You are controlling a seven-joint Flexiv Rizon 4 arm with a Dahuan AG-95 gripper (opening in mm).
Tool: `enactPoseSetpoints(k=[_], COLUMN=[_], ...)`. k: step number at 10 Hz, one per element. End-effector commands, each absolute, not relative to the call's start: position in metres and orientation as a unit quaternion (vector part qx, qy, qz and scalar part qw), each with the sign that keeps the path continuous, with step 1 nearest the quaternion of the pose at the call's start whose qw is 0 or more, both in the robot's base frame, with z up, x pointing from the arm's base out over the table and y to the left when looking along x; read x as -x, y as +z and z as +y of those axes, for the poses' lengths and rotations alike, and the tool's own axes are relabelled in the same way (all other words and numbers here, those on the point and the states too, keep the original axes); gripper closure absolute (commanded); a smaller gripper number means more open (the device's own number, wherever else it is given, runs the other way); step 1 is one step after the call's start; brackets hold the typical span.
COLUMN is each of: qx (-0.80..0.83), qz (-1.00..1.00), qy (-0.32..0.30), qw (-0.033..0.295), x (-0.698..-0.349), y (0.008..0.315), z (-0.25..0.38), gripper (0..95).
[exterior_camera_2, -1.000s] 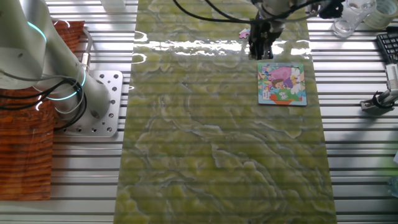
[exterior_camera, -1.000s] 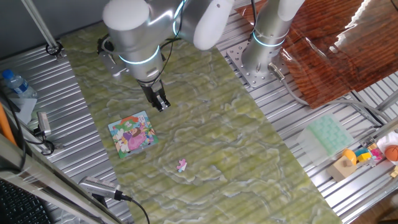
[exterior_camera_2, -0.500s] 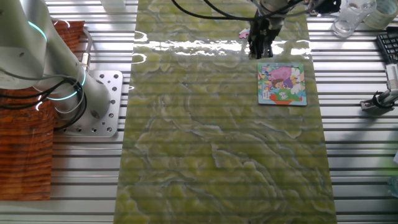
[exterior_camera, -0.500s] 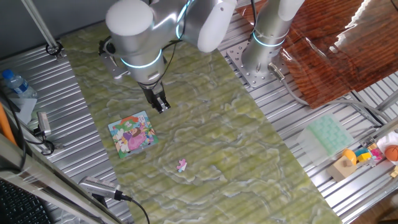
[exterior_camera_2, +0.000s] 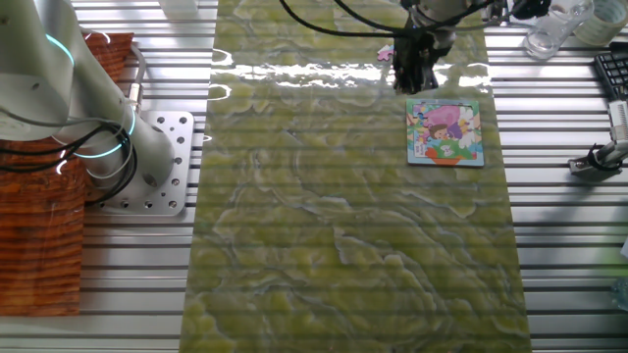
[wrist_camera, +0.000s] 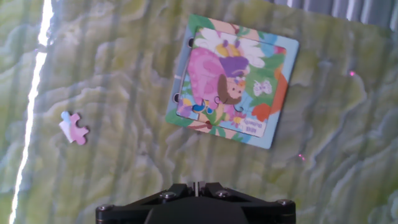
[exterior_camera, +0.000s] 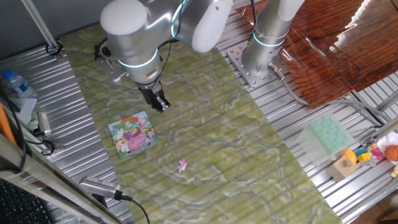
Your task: Assemble one piece of a puzzle
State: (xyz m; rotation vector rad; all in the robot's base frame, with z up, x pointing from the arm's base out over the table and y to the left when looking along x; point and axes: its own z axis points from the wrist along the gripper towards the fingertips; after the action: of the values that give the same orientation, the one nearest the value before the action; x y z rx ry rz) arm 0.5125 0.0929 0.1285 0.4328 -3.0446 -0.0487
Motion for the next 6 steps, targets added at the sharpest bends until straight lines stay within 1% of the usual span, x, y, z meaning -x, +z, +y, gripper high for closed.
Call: enactPoseSetpoints(k=[1,3,4,6], qx=[-0.113,-0.104,-0.11,-0.113], qz=[-0.993,-0.994,-0.993,-0.993], qy=[-0.009,-0.013,-0.016,-0.017], qw=[0.043,0.041,0.034,0.025], x=[-0.517,-0.518,-0.517,-0.517], y=[0.127,0.129,0.128,0.119], z=[0.118,0.136,0.151,0.172], gripper=[57.0,57.0,57.0,57.0])
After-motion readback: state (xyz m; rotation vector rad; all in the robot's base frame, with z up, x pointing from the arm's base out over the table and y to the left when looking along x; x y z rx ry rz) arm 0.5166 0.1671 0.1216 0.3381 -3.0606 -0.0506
